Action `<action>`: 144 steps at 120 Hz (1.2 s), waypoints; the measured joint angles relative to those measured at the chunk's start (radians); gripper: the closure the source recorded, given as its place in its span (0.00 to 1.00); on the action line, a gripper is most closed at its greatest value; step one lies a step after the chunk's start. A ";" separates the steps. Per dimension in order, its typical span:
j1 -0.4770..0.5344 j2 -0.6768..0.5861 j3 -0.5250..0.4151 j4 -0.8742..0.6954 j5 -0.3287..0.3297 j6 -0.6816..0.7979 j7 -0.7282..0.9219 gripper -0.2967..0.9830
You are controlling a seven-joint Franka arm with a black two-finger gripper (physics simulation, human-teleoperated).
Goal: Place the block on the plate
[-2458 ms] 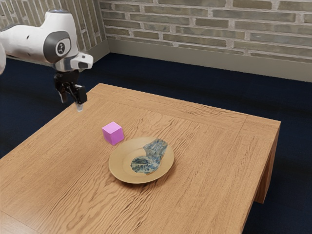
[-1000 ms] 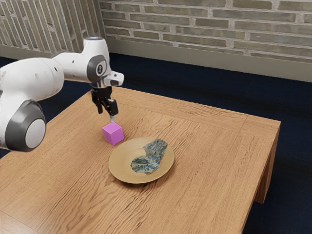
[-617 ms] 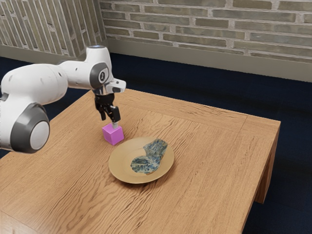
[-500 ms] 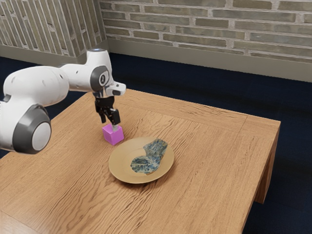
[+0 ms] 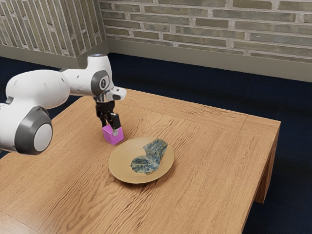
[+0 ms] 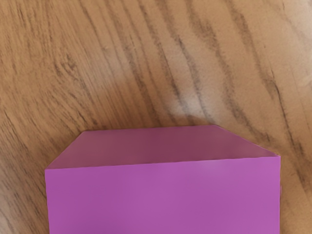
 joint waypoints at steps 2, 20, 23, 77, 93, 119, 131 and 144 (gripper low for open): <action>0.000 0.001 -0.001 0.001 0.000 0.000 0.000 0.23; 0.000 0.009 -0.003 0.004 0.000 -0.002 0.003 0.26; 0.000 0.009 -0.003 0.004 0.000 -0.003 0.004 0.28; 0.001 0.017 -0.003 0.004 0.003 -0.010 0.007 0.47; 0.002 0.004 0.003 0.004 0.007 -0.021 0.006 0.51; 0.001 -0.101 0.014 -0.011 0.017 -0.040 0.005 0.57; -0.001 -0.150 0.013 -0.016 0.019 -0.044 0.004 0.51; -0.027 -0.185 0.012 -0.033 0.016 -0.048 0.004 0.46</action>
